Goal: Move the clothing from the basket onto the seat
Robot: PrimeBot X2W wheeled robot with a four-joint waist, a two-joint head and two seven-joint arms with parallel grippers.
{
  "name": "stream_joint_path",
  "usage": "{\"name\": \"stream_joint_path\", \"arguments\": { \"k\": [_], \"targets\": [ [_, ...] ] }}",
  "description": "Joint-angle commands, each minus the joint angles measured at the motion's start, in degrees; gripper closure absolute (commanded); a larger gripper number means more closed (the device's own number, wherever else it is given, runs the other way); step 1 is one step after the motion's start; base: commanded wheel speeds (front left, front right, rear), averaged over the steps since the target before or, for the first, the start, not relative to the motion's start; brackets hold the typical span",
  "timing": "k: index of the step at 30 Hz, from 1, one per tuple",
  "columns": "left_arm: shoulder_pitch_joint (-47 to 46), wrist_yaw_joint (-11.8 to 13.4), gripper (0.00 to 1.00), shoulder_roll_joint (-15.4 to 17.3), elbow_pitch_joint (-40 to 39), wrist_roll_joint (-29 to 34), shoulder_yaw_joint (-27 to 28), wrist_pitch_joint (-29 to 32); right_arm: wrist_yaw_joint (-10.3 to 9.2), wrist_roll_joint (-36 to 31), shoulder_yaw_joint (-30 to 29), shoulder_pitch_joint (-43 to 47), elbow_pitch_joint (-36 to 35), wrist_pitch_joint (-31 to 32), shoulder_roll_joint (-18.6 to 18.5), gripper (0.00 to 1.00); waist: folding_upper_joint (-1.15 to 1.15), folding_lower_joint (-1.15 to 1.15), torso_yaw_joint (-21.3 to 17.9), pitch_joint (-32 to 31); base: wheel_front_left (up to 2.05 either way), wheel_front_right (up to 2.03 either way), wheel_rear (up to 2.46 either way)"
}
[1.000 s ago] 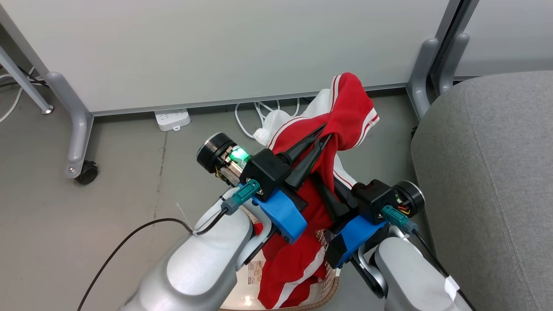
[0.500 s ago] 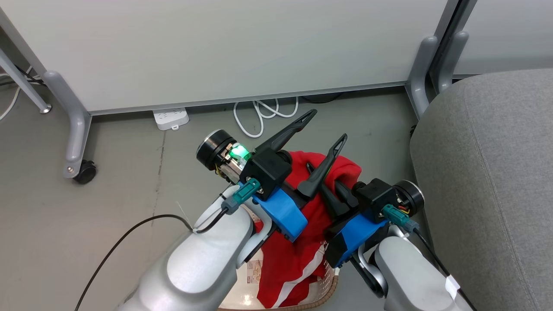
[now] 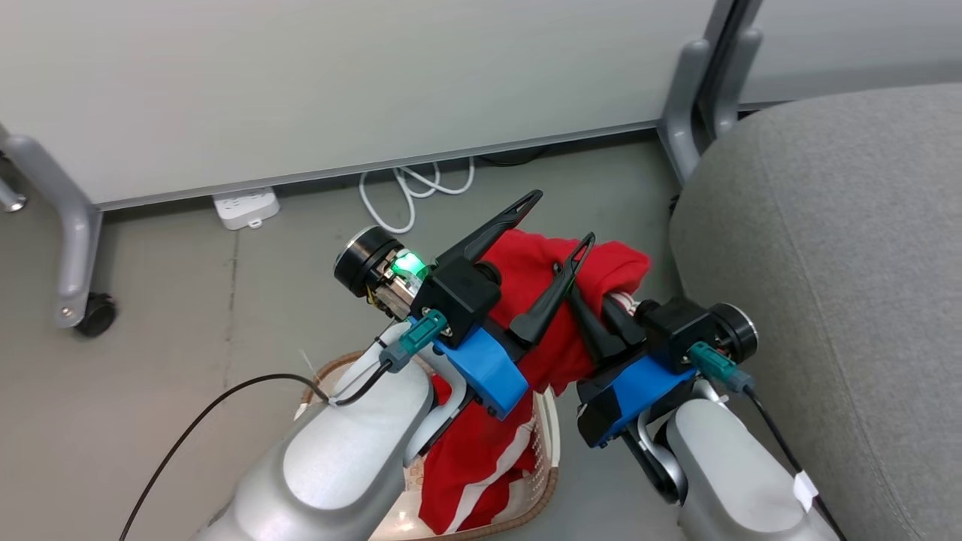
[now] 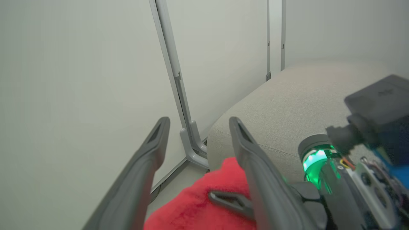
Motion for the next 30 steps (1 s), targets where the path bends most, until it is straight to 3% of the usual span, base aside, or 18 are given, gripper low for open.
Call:
{"name": "stream_joint_path", "arguments": {
  "k": [1, 22, 30],
  "targets": [
    [-0.7, 0.1, 0.0, 0.5, -0.2, 0.0, -0.2, 0.1, -0.06, -0.4, -1.2, -0.2, -0.7, -0.1, 0.0, 1.0, 0.0, 0.0, -2.0, 0.8, 0.0, 0.0, 0.0],
    [-1.5, -0.3, 0.0, 2.1, -1.6, 0.3, -2.7, 2.0, -0.06, -1.4, -17.5, 4.2, -7.9, -0.1, 0.0, 1.0, 0.0, 0.0, -18.0, 5.6, 0.0, 0.0, 0.0],
    [-1.6, -0.8, 0.0, 2.3, -1.7, 0.4, -4.1, 2.7, -0.06, -1.3, -21.4, 6.1, -9.4, -0.1, 0.1, 1.0, 0.0, 0.0, -22.2, 6.7, 0.0, 0.0, 0.0]
  ]
}}
